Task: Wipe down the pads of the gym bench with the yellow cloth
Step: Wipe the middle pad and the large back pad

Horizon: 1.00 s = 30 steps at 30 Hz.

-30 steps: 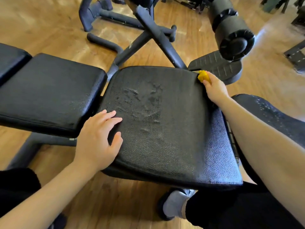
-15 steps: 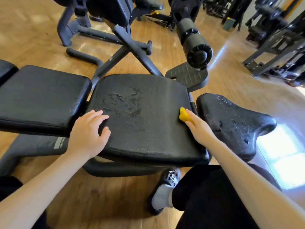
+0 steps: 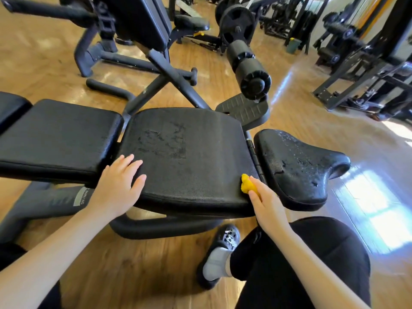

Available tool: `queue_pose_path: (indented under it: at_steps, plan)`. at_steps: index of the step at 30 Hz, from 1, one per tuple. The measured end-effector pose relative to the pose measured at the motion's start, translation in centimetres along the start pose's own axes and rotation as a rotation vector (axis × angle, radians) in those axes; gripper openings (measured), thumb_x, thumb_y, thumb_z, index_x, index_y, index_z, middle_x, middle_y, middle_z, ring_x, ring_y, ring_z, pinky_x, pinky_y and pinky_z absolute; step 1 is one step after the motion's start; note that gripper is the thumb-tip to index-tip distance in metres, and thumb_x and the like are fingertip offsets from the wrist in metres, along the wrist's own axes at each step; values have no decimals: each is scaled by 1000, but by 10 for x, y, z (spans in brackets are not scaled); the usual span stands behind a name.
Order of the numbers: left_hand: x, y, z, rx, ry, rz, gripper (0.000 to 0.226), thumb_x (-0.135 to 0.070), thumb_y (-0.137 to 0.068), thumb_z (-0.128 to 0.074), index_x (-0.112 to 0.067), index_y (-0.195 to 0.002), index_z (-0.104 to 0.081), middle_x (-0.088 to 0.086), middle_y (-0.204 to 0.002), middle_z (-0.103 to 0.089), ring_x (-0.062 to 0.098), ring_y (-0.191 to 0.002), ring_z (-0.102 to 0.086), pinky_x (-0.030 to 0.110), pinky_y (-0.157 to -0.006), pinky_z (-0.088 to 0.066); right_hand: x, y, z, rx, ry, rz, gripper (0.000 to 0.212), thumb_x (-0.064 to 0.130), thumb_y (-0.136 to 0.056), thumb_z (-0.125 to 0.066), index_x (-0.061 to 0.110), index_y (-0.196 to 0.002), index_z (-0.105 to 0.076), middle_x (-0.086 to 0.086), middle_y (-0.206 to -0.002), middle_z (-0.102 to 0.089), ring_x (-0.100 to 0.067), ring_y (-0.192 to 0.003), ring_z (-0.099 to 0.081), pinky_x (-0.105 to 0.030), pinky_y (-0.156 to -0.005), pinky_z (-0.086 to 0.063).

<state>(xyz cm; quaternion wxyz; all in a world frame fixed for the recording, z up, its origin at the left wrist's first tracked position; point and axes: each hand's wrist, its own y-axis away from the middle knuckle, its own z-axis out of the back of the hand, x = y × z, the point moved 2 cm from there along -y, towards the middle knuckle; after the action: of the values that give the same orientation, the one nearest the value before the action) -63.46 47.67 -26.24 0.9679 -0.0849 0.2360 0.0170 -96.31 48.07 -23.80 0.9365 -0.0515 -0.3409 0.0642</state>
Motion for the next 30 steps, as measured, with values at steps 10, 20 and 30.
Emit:
queue_pose_path:
  at_steps: [10, 20, 30]
  plan:
    - [-6, 4, 1, 11, -31, 7, 46, -29, -95, -39, -11, -138, -40, 8, -149, -31, 25, -141, -17, 47, -113, -11, 83, -14, -69, 252, 260, 408, 40, 27, -93, -43, 18, -132, -44, 2, -143, -42, -19, -134, -34, -30, -109, -24]
    - [3, 20, 12, 179, 18, 109, 91, -62, -81, -47, -18, -147, -2, -1, -156, 9, 15, -142, 8, 43, -113, -11, 27, -26, -6, 499, 193, 350, 51, 19, -94, -45, 41, -136, -25, 30, -141, -22, 6, -136, -16, -4, -108, -10]
    - [22, 34, 14, 147, 69, 130, 119, -71, -62, -58, -17, -146, 8, 0, -156, 5, 14, -142, 3, 31, -110, -10, 138, -64, -115, 663, 235, 656, 49, 22, -94, -45, 26, -141, -30, 13, -150, -25, 2, -136, -14, -10, -105, -4]
